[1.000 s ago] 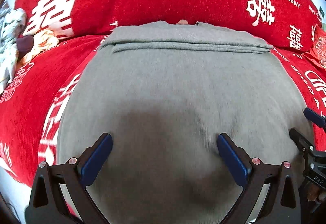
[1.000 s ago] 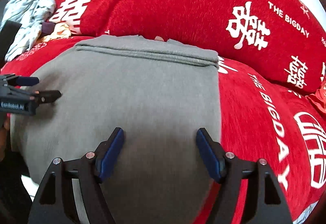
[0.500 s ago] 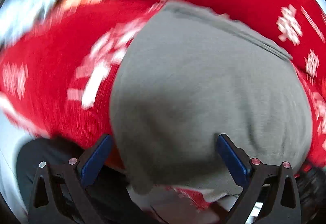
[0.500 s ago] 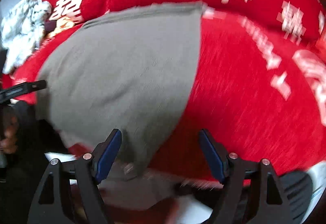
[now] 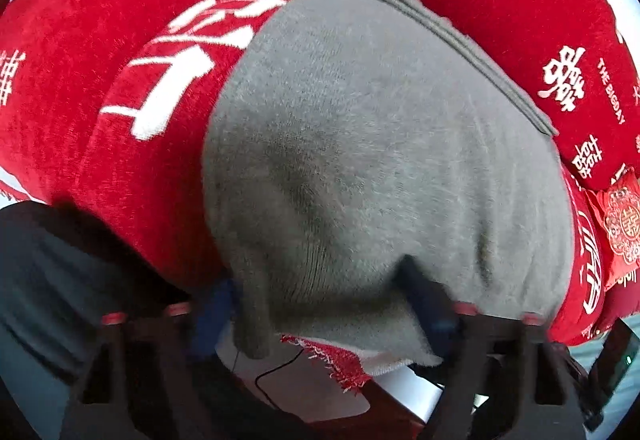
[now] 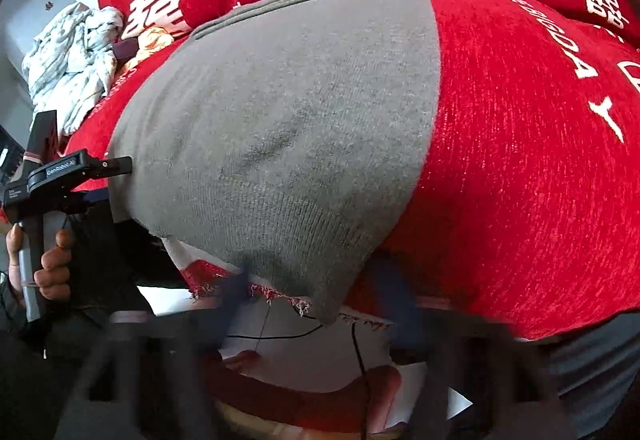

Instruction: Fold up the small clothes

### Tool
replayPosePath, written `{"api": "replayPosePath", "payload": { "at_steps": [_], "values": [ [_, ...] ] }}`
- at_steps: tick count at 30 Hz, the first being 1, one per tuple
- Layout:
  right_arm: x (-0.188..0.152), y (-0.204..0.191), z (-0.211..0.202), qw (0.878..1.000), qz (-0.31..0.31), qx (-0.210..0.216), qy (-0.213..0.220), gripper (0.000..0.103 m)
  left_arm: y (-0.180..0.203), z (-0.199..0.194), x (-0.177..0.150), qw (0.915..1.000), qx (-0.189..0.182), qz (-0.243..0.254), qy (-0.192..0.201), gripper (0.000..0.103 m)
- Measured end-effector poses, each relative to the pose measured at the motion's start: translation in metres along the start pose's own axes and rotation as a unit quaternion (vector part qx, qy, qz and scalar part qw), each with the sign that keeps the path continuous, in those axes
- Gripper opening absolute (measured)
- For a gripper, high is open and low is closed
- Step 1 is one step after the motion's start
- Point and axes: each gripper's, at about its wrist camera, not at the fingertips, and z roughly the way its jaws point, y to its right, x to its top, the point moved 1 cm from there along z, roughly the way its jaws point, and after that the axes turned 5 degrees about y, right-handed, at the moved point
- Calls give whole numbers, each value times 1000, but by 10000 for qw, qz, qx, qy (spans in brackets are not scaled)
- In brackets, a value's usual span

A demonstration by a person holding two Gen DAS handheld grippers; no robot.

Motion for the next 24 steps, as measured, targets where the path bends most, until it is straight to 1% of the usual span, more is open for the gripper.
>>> {"api": "replayPosePath", "payload": {
  "at_steps": [1, 2, 4, 6, 9, 10, 12, 14, 15, 17, 19, 21, 22, 24],
  "values": [
    [-1, 3, 3, 10000, 72, 30, -43, 7, 3, -6, -2, 9999, -60, 138, 33, 33],
    [0, 5, 4, 9999, 129, 105, -19, 7, 6, -9, -3, 9996, -132, 231, 13, 17],
    [3, 6, -1, 9995, 162, 272, 73, 7, 9, -14, -3, 9993, -140, 347, -11, 16],
    [10, 8, -15, 9976, 245, 567, 320, 6, 12, -19, 0, 9990, -178, 416, 1, 15],
    [30, 16, -48, 9902, 472, 981, 876, 6, 17, -39, 12, 9974, -489, 469, 264, 15],
    [38, 16, -56, 9873, 563, 1070, 1029, 6, 14, -48, 17, 9965, -576, 477, 386, 15],
    [50, 21, -71, 9830, 637, 1134, 1293, 6, 21, -59, 31, 9936, -795, 496, 632, 15],
    [71, 24, -82, 9788, 656, 1108, 1594, 6, 29, -62, 48, 9916, -913, 512, 759, 15],
    [83, 25, -84, 9778, 648, 1031, 1704, 6, 36, -60, 62, 9905, -981, 519, 816, 15],
    [104, 28, -80, 9768, 663, 877, 1835, 6, 51, -50, 86, 9893, -997, 581, 898, 15],
    [128, 35, -65, 9776, 767, 729, 1822, 6, 58, -34, 110, 9902, -959, 552, 855, 15],
    [142, 42, -50, 9793, 840, 623, 1735, 6, 65, -10, 127, 9925, -891, 470, 698, 15],
    [150, 44, -39, 9808, 877, 568, 1647, 6, 62, 4, 136, 9945, -800, 391, 546, 15],
    [160, 50, -17, 9842, 922, 426, 1451, 6, 59, 24, 143, 9959, -796, 311, 305, 15]
  ]
}}
